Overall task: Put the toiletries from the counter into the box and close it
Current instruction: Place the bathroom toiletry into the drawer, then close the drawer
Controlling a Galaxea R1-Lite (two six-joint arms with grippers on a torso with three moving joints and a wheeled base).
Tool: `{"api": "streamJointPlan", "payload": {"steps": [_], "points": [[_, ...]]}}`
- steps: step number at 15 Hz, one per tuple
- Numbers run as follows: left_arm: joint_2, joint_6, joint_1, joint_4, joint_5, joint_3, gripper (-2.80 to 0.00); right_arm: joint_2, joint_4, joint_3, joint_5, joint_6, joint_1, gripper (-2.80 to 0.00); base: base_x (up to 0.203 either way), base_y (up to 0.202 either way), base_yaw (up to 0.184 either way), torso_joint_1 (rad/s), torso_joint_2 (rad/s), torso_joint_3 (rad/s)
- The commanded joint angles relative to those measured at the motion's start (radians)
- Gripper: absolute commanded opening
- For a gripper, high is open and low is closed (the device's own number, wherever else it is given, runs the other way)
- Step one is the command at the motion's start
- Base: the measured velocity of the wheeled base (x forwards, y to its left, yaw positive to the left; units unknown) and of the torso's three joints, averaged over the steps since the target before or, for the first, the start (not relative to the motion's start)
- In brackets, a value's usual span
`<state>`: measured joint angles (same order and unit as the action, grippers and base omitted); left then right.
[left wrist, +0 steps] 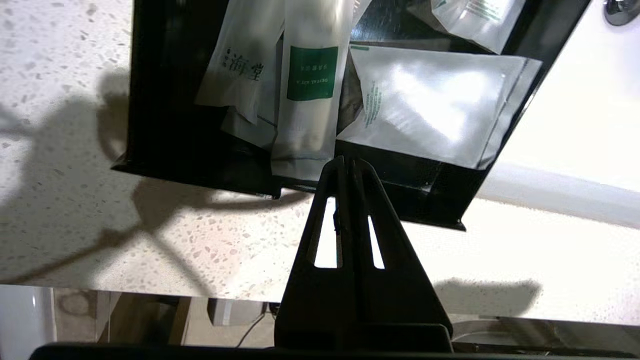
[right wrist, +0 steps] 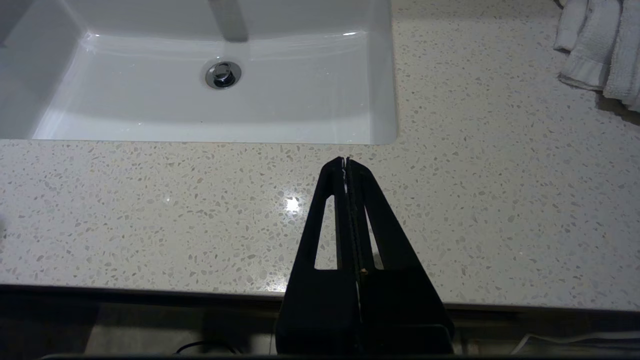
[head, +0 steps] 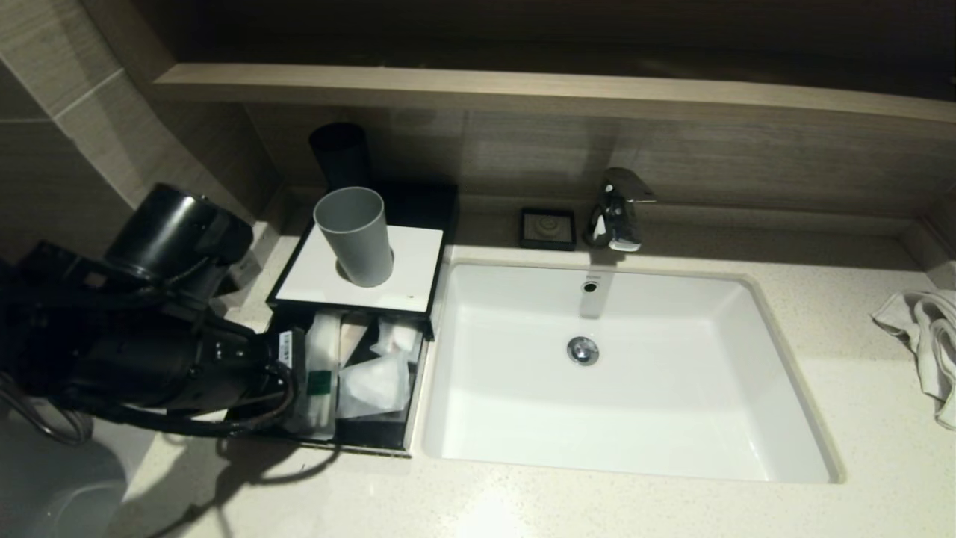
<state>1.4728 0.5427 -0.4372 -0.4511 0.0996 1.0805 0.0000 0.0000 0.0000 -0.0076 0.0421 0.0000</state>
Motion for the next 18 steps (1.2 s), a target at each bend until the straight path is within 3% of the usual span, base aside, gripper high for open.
{"api": "streamJointPlan", "payload": {"steps": [1, 5, 8, 18], "points": [[-0.083, -0.006, -0.001, -0.008, 0.001, -0.028, -2.8, 0.0, 0.0, 0.0, 0.0, 0.001, 0.0, -2.8, 0.0, 0.0, 0.0, 0.0, 0.0, 0.0], [-0.146, -0.053, 0.002, -0.041, 0.006, -0.126, -2.8, 0.0, 0.0, 0.0, 0.0, -0.001, 0.0, -2.8, 0.0, 0.0, 0.0, 0.0, 0.0, 0.0], [-0.156, -0.101, 0.005, -0.025, 0.057, -0.239, -2.8, 0.0, 0.0, 0.0, 0.0, 0.001, 0.0, -2.8, 0.0, 0.0, 0.0, 0.0, 0.0, 0.0], [-0.144, -0.105, 0.005, 0.031, 0.062, -0.359, -2.8, 0.0, 0.0, 0.0, 0.0, 0.001, 0.0, -2.8, 0.0, 0.0, 0.0, 0.0, 0.0, 0.0]]}}
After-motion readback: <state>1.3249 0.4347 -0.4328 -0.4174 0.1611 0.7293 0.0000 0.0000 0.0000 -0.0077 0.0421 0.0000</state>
